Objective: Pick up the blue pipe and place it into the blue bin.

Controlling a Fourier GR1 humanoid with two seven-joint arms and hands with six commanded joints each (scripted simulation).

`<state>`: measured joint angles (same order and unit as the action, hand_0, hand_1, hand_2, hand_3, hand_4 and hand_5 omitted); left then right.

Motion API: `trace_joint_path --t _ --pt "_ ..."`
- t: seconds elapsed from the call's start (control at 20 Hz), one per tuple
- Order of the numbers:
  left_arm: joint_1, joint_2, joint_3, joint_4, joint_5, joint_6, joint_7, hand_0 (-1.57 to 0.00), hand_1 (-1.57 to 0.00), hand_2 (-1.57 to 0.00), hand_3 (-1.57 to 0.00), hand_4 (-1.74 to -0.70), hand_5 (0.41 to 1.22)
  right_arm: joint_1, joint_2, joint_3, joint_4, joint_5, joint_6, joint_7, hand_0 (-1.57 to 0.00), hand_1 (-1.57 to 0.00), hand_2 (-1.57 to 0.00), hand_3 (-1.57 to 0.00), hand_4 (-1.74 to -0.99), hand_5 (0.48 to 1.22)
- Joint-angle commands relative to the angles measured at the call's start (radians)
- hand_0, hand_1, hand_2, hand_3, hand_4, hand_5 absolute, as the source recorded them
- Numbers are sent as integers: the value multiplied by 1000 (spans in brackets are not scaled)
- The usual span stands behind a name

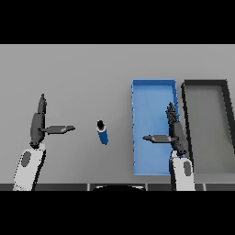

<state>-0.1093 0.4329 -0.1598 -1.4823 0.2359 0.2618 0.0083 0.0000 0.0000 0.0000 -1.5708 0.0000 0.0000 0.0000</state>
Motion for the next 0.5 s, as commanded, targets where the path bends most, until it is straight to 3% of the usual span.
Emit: trace_joint_path --t 0.0,0.25,0.3,0.35,0.45 --pt "0 1 2 1 1 -1 -4 1 1 1 1 -1074 591 -1 2 1 0 1 -2 1 1 1 1 1 -1225 617" --pt "-7 19 22 20 17 -21 -12 1 1 1 1 -1074 591 -12 22 17 13 23 -19 8 1 1 1 1 -1225 617" --pt "6 100 -11 2 22 -159 -66 1 1 1 1 -1074 591 24 -19 55 -23 67 12 -54 1 1 1 1 -1225 617" --pt "3 160 -21 10 33 -254 -87 1 1 1 1 -1073 590 54 -49 84 -55 107 26 -82 1 1 1 1 -1224 618" --pt "-4 196 -39 29 44 -348 -101 1 1 1 1 -1076 587 85 -71 117 -97 150 35 -84 1 1 1 1 -1225 620"
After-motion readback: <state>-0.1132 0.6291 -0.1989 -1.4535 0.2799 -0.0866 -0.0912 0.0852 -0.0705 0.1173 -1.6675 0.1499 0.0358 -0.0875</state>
